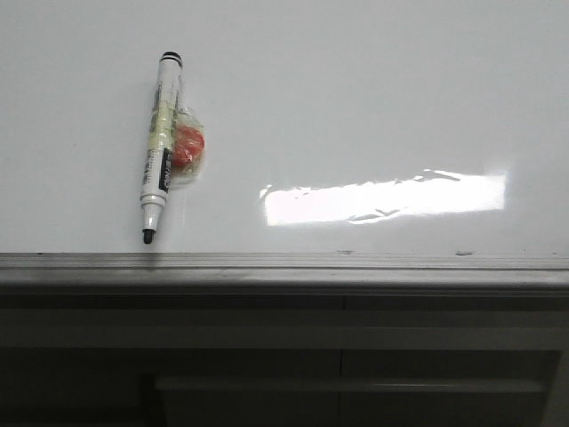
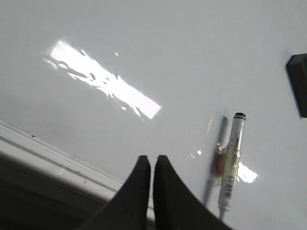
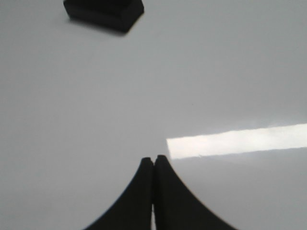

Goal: Write number 0 on whiteboard

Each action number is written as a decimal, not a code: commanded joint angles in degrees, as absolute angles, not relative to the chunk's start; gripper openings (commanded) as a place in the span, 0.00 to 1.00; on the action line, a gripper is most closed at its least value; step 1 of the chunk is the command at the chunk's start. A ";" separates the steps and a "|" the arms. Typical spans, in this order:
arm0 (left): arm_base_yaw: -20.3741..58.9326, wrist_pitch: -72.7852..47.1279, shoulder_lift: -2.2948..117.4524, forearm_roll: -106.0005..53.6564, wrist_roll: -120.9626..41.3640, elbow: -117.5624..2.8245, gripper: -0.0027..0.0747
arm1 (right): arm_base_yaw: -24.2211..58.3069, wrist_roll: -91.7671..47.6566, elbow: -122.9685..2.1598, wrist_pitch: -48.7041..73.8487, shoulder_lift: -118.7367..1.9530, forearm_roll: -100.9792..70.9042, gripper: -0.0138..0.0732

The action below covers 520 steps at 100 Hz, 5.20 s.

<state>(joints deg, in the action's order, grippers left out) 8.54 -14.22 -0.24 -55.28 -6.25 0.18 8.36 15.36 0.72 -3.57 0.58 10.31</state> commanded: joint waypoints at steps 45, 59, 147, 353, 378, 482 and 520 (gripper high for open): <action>8.59 -30.50 9.96 -35.07 -21.78 -21.65 0.06 | 8.57 15.95 -16.63 14.63 -1.64 1.82 0.22; 8.59 -42.68 24.09 -23.74 -21.78 -33.54 0.20 | 8.57 13.25 -21.35 16.35 -7.10 1.82 0.52; 34.53 -32.53 63.62 -30.93 -6.15 -48.55 0.51 | 8.57 13.15 -22.33 16.69 -18.27 1.38 0.61; 55.68 -41.09 52.56 -8.79 -37.05 -48.55 0.01 | 58.11 -27.57 -54.73 17.38 -59.62 -13.25 0.69; 55.68 -41.48 52.56 -8.79 -37.27 -48.55 0.01 | 58.21 -27.57 -55.56 17.35 -63.78 -15.56 0.69; 55.68 -41.17 52.56 -9.75 -38.37 -48.55 0.01 | 61.63 -27.57 -55.56 17.46 -68.32 -20.72 0.14; 55.68 -40.05 51.35 -12.15 -31.10 -48.55 0.38 | 60.01 -27.57 -55.20 15.39 -66.05 -20.72 0.10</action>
